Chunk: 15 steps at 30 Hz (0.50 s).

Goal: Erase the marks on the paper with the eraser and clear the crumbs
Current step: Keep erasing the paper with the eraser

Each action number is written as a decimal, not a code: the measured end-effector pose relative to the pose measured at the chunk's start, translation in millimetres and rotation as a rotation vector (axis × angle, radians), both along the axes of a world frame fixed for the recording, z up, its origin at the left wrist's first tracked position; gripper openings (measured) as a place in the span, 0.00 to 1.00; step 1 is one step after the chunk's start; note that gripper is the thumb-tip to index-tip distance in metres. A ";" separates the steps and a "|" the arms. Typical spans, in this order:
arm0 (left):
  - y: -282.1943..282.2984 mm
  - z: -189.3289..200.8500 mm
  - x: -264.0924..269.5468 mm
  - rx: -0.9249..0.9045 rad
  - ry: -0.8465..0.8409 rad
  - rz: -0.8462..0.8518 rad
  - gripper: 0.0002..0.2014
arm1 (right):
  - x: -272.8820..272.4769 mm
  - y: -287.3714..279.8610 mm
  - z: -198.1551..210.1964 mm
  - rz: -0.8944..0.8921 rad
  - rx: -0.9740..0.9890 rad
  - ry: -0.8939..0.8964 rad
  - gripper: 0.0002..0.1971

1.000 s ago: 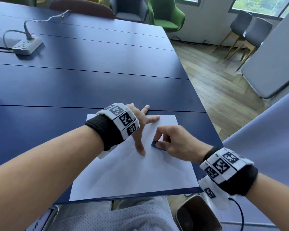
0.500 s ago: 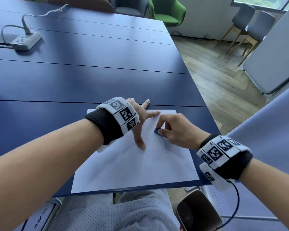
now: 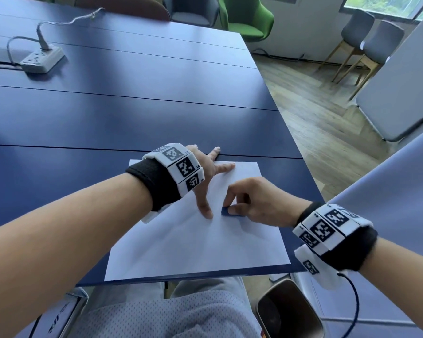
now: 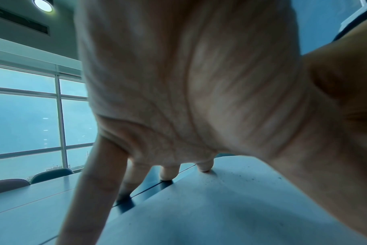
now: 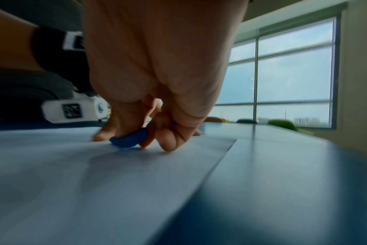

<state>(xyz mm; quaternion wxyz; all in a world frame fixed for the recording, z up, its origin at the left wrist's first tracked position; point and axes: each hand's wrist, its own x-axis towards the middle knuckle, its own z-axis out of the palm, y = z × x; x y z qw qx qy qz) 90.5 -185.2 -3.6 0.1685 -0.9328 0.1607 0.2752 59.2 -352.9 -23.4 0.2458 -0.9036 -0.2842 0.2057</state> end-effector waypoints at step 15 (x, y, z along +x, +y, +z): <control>-2.7 4.6 -2.8 0.028 0.012 -0.003 0.69 | -24.8 -6.6 -9.8 0.022 0.096 -0.017 0.04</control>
